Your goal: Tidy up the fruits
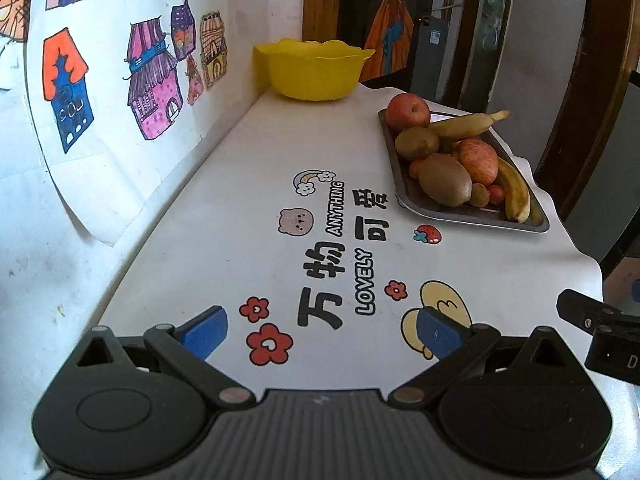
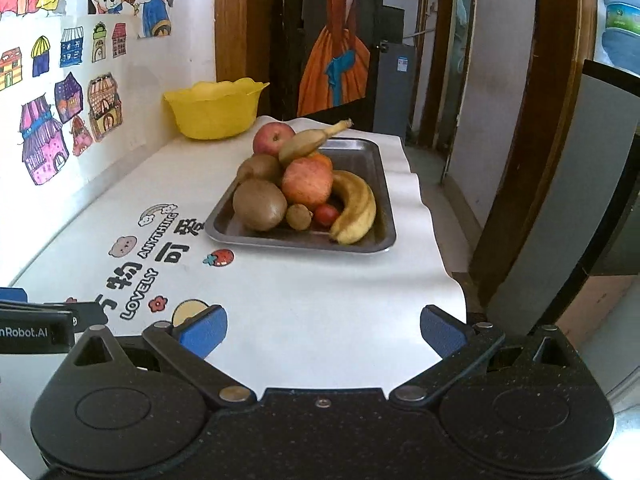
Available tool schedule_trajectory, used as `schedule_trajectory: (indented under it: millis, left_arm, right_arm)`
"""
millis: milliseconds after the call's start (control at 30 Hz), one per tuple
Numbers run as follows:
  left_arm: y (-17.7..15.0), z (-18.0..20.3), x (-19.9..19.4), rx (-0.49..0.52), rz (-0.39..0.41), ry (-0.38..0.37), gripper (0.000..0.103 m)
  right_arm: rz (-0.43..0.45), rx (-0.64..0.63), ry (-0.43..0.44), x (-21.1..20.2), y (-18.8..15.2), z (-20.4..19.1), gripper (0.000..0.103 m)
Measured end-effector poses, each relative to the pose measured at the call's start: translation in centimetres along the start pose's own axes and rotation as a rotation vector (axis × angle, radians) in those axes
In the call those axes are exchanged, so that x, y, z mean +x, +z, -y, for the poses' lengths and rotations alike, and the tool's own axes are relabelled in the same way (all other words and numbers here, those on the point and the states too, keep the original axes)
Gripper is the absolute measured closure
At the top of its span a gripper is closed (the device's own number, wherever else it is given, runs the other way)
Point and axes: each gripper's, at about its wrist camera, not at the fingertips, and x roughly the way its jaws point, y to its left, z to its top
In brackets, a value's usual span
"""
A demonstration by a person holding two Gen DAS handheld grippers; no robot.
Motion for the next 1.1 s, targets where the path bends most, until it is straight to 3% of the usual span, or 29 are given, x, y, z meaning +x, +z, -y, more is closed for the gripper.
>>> schedule_trajectory:
  millis: [1100]
  left_arm:
    - [-0.6, -0.2, -0.8, 0.03, -0.013, -0.009, 0.001]
  right_arm:
    - [-0.022, 0.036, 0.032, -1.7, -0.4, -0.6, 0.001]
